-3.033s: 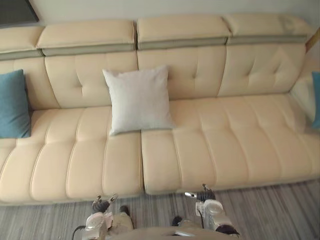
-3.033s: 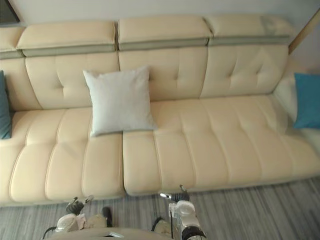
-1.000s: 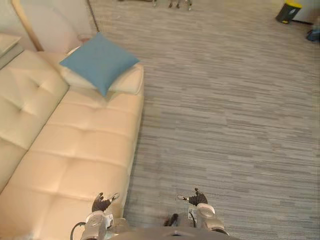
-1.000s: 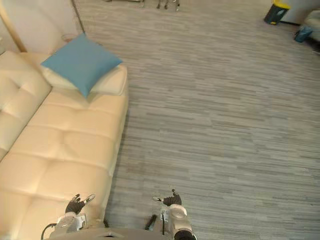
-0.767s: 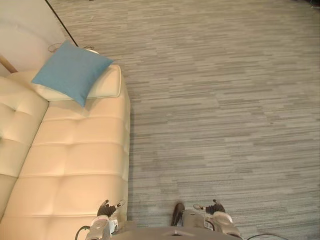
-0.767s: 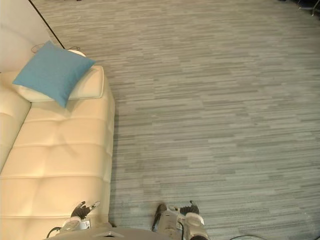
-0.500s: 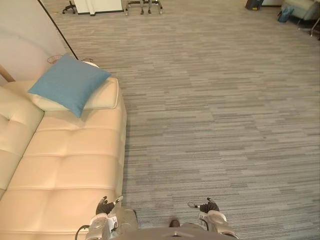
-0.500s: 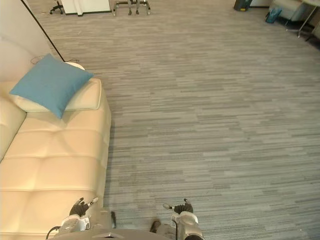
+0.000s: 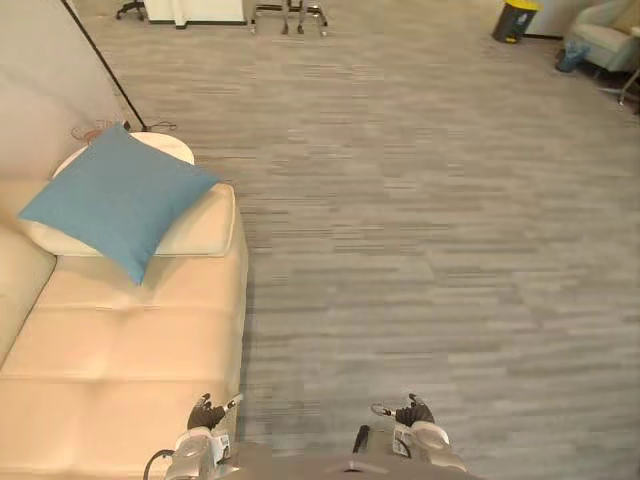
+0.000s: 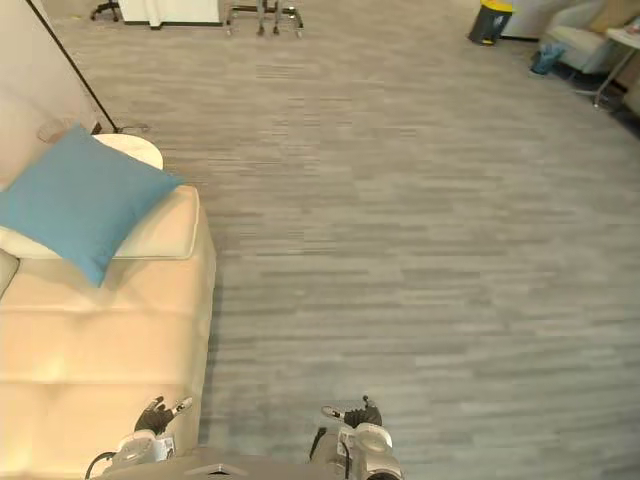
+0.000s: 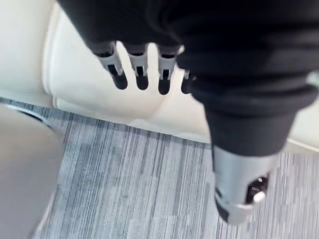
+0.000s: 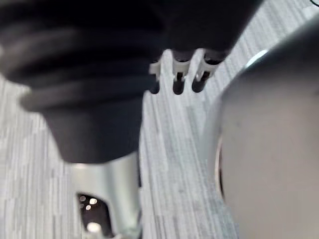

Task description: Pick up cushions and gather them together orderly.

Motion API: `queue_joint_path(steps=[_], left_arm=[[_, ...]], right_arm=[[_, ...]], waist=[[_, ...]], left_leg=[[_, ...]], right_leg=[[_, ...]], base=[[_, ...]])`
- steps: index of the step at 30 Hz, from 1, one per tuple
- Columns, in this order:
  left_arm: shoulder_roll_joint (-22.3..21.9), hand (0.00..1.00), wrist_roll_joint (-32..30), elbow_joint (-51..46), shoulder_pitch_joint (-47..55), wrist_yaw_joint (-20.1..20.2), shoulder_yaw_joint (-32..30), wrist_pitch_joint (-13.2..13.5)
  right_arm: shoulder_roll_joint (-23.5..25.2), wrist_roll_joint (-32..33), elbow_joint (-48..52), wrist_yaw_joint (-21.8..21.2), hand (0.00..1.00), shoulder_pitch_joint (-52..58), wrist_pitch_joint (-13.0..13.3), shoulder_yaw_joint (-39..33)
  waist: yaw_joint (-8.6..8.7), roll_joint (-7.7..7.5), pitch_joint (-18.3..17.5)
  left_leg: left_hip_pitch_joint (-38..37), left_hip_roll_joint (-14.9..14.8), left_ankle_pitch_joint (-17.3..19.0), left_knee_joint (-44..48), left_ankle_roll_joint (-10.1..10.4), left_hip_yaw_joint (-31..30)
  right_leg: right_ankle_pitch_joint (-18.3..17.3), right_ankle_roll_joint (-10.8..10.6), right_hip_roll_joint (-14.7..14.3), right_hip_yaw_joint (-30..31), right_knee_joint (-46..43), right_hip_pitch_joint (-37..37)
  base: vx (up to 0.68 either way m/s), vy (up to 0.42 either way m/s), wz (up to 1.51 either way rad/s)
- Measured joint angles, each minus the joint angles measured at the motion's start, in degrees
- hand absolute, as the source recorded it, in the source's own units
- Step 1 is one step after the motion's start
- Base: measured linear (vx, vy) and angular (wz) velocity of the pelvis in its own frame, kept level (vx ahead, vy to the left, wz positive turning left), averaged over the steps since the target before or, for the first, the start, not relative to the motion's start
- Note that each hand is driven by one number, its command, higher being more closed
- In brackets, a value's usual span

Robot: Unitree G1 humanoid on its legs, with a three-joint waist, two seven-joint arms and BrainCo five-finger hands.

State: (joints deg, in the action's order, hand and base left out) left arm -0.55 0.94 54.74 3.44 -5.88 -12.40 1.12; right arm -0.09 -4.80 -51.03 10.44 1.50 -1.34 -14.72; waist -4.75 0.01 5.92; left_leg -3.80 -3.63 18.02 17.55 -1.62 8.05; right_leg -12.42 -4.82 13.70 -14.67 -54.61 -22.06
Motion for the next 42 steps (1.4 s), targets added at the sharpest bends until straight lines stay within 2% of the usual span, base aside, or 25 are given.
queue_joint_path(steps=[3, 4, 5, 6, 7, 9, 10, 11, 12, 14, 18, 19, 21, 24, 26, 27, 29, 31, 33, 35, 38, 39, 40, 41, 42], left_arm=[[-0.24, 0.00, -0.02, 0.12, 0.14, -0.10, 0.02, -0.02], [-0.10, 0.00, -0.07, 0.14, 0.00, -0.10, 0.06, -0.01], [0.75, 0.00, -0.22, 0.52, 0.15, -0.07, -0.05, 0.12], [0.28, 0.00, -0.27, 1.50, -0.43, -0.09, -0.18, 0.07], [-1.13, 0.00, -0.79, 2.70, -0.59, 0.02, -1.06, 0.09], [-2.03, 0.00, -1.17, 2.66, -0.08, -0.08, -2.67, 0.14], [-2.37, 0.00, -1.16, 2.37, -0.40, 0.02, -3.78, 0.14], [-2.45, 0.00, -1.16, 1.95, -0.49, 0.02, -4.29, 0.14], [-2.49, 0.00, -1.00, 0.83, -0.31, 0.04, -4.50, 0.16], [-2.00, 0.00, -0.98, -0.91, -0.56, -0.02, -3.69, 0.23], [-2.09, 0.00, -0.32, -2.01, -0.72, -0.05, -3.22, 0.34], [-2.05, 0.00, -0.04, -1.98, -0.75, 0.02, -3.34, 0.35], [-0.91, 0.00, 0.00, -1.93, -1.20, -0.32, -3.96, 0.66], [-0.92, 0.00, 0.35, -1.36, -1.45, -0.28, -4.57, 0.76], [-0.76, 0.00, 1.28, -0.43, -1.24, -0.23, -4.92, 0.75], [-0.79, 0.00, 1.36, 0.21, -0.68, -0.25, -4.48, 0.76], [0.25, 0.00, 1.56, 0.45, -0.63, -0.19, -2.93, 0.65], [1.21, 0.00, 1.55, 0.45, -0.15, -0.37, -2.00, 0.21], [1.24, 0.00, 1.54, 0.27, 0.11, -0.47, -1.96, 0.16], [1.08, 0.00, 1.54, 0.36, 0.05, -0.49, -1.61, 0.16], [0.81, 0.00, 1.24, 0.44, -0.04, -1.06, -1.57, 0.17], [0.79, 0.00, 1.21, 0.43, -0.04, -1.13, -1.61, 0.18], [0.74, 0.00, 1.13, 0.41, -0.09, -1.21, -2.26, 0.17], [0.68, 0.00, 1.09, 0.60, -0.18, -1.21, -3.48, 0.19], [-0.06, 0.00, 1.09, 1.33, -0.43, -1.36, -4.26, 0.16]], right_arm=[[-0.15, 0.02, 0.42, -0.02, 0.00, -0.12, -0.05, -0.11], [-0.13, 0.02, 0.23, -0.03, 0.00, -0.07, -0.09, -0.09], [-0.22, -0.03, -0.55, -0.05, 0.00, 0.36, -0.11, -0.16], [-0.92, -0.04, -1.18, -0.10, 0.00, 0.00, -0.12, -0.19], [-2.44, -0.08, -2.12, 0.01, 0.00, -1.05, -0.23, -1.64], [-2.68, 0.20, -2.01, 0.04, 0.00, -1.43, -0.12, -2.34], [-2.55, 0.30, -1.91, 0.02, 0.00, -1.36, -0.14, -2.04], [-2.70, 0.39, -1.95, 0.02, 0.00, -1.28, -0.21, -1.55], [-2.52, 0.49, -1.98, 0.06, 0.00, -1.13, -0.36, -1.08], [-1.96, 1.08, -2.01, 0.14, 0.00, -1.12, -0.33, -1.02], [-1.86, 1.10, -1.66, 0.21, 0.00, -1.06, -0.13, -1.39], [-1.60, 1.09, -1.77, 0.21, 0.00, -0.85, -0.15, -2.04], [0.24, 1.13, -1.58, 0.33, 0.00, -0.48, -0.12, -2.40], [1.51, 1.13, -1.66, 0.28, 0.00, -1.76, -0.12, -3.61], [1.62, 1.10, -1.85, 0.22, 0.00, -1.73, -0.09, -3.56], [1.62, 1.08, -2.02, 0.17, 0.00, -1.39, -0.09, -3.54], [1.88, 0.98, -2.01, 0.01, 0.00, -0.58, -0.12, -3.19], [1.58, 0.96, -1.87, 0.01, 0.00, 1.42, -0.13, -2.39], [1.03, 0.97, -1.17, 0.01, 0.00, 2.40, 0.03, -2.23], [0.54, 1.00, -1.17, 0.01, 0.00, 3.08, 0.14, -2.20], [0.66, 2.25, -0.67, -0.04, 0.00, 3.08, 0.55, -2.42], [0.69, 2.24, -0.96, -0.04, 0.00, 3.28, 0.53, -2.40], [0.82, 2.30, -1.72, -0.06, 0.00, 3.13, 0.43, -2.37], [1.14, 2.50, -1.72, -0.22, 0.00, 3.38, 0.36, -2.54], [0.67, 2.54, -1.77, -0.27, 0.00, 3.03, 0.36, -2.93]], waist=[[0.46, 0.22, 0.62], [0.92, -0.13, 0.58], [1.67, -1.24, 0.68], [1.61, -0.17, 0.92], [1.00, 1.77, 0.79], [1.34, 2.37, 0.79], [1.77, 3.71, 1.31], [1.46, 3.53, 1.72], [0.31, 3.66, 1.85], [-0.58, 2.77, 1.86], [-1.20, 2.46, 1.58], [-1.54, 2.17, 1.76], [-1.41, -0.84, 1.20], [-3.32, -1.47, 1.02], [-3.80, -1.30, 0.90], [-3.86, -0.66, 0.16], [-3.21, -1.86, -0.21], [-2.00, -2.46, -0.19], [-1.22, -2.75, -0.51], [-0.97, -2.65, -0.48], [0.42, -2.43, -0.49], [0.42, -2.47, -0.52], [0.53, -2.76, -0.69], [0.51, -3.71, -1.22], [0.16, -2.06, -1.30]], left_leg=[[-3.84, -1.82, 0.45, -3.20, 1.13, -1.31], [-4.65, -2.17, 1.19, -3.94, 2.47, -2.90], [-5.67, -1.73, 2.16, -4.78, 4.20, -4.96], [-6.40, -2.77, 2.43, -4.98, 4.57, -5.90], [-6.00, -3.89, 1.04, -4.10, 4.12, -8.01], [-4.00, -4.96, 0.10, 1.50, 4.75, -9.54], [2.02, -6.87, -2.03, 16.70, 6.67, -11.09], [6.44, -8.00, -5.35, 25.72, 7.28, -11.44], [11.93, -10.41, -5.48, 37.37, 6.82, -8.85], [17.57, -11.27, -3.83, 40.79, 5.29, -2.10], [22.06, -8.68, -4.63, 16.64, 2.79, 10.96], [21.80, -8.00, -8.95, 10.46, -1.19, 14.84], [20.84, -4.60, -10.20, 7.37, -1.25, 17.48], [19.30, -2.95, -8.71, 7.27, -3.59, 17.85], [16.24, -1.77, -7.01, 6.60, -3.32, 17.47], [14.16, -1.29, -4.35, 5.15, -2.93, 16.03], [12.49, 0.68, -3.16, 5.04, -2.87, 13.46], [9.36, 2.52, -1.97, 4.18, -3.30, 8.34], [6.42, 3.12, -1.90, 2.37, -3.37, 4.91], [4.31, 3.11, -1.90, 0.56, -2.84, 0.88], [2.65, 2.92, -1.93, -0.85, -0.30, -8.30], [2.57, 2.95, -1.70, -0.79, 0.17, -9.51], [2.48, 3.52, -0.63, -0.46, 2.03, -12.73], [2.32, 4.13, 0.22, -0.16, 3.33, -15.04], [1.93, 3.00, 0.41, -0.18, 3.74, -16.10]], right_leg=[[1.10, 0.53, -2.82, 2.06, 18.22, -0.56], [4.11, -0.01, -4.15, 5.10, 26.68, -0.14], [12.36, -0.86, -4.58, 7.40, 31.76, 1.16], [11.20, -0.04, -5.45, 6.64, 30.63, 1.39], [7.05, 0.46, -6.47, 6.16, 27.83, 0.77], [3.96, 1.56, -6.65, 4.74, 25.20, 1.32], [1.95, 2.51, -7.12, 1.70, 25.38, 5.12], [0.97, 3.09, -7.30, 0.34, 25.93, 7.44], [0.27, 3.82, -7.89, -1.77, 27.95, 11.51], [0.48, 3.50, -7.66, -4.47, 33.30, 17.69], [0.92, 1.63, -6.68, -10.69, 39.85, 24.94], [0.04, 0.09, -6.27, -11.99, 40.08, 26.37], [1.49, -0.12, -4.70, -13.67, 42.70, 27.94], [5.83, -0.61, -4.89, -12.16, 46.27, 31.42], [5.36, -1.35, -2.83, -10.21, 39.34, 31.45], [5.13, -1.97, -1.36, -9.22, 30.21, 28.82], [8.56, -5.33, 3.04, -5.80, 12.69, 22.04], [7.00, -4.07, 3.64, -1.10, -4.34, 14.38], [4.01, -2.40, 2.15, -0.09, -6.85, 10.94], [1.47, -1.41, -0.69, 1.38, -2.36, 6.29], [1.15, -0.34, -7.86, 12.13, 21.42, 3.13], [1.86, -0.14, -8.70, 14.43, 24.68, 3.25], [5.59, -0.22, -9.62, 19.24, 34.03, 4.30], [11.15, -0.97, -9.02, 20.18, 35.11, 4.62], [9.95, -0.06, -9.49, 18.09, 33.43, 4.75]], base=[[0.39, -0.257, 0.33], [0.35, -0.278, 0.66], [0.34, -0.293, 0.59], [0.39, -0.317, 0.33], [0.46, -0.365, 0.05], [0.43, -0.315, 0.31], [0.38, -0.256, 0.71], [0.43, -0.247, 0.78], [0.26, -0.143, 0.46], [0.36, -0.079, 0.62], [0.39, 0.046, 0.74], [0.31, 0.113, 0.62], [0.40, 0.119, 0.96], [0.34, 0.140, 0.49], [0.25, 0.127, 0.28], [0.22, 0.115, 0.34], [0.19, 0.052, 0.60], [0.24, -0.020, 1.13], [0.26, -0.082, 1.22], [0.26, -0.146, 1.27], [0.24, -0.218, 1.34], [0.38, -0.398, 1.67], [0.42, -0.445, 1.37], [0.43, -0.445, 1.29], [0.35, -0.348, 0.99]])
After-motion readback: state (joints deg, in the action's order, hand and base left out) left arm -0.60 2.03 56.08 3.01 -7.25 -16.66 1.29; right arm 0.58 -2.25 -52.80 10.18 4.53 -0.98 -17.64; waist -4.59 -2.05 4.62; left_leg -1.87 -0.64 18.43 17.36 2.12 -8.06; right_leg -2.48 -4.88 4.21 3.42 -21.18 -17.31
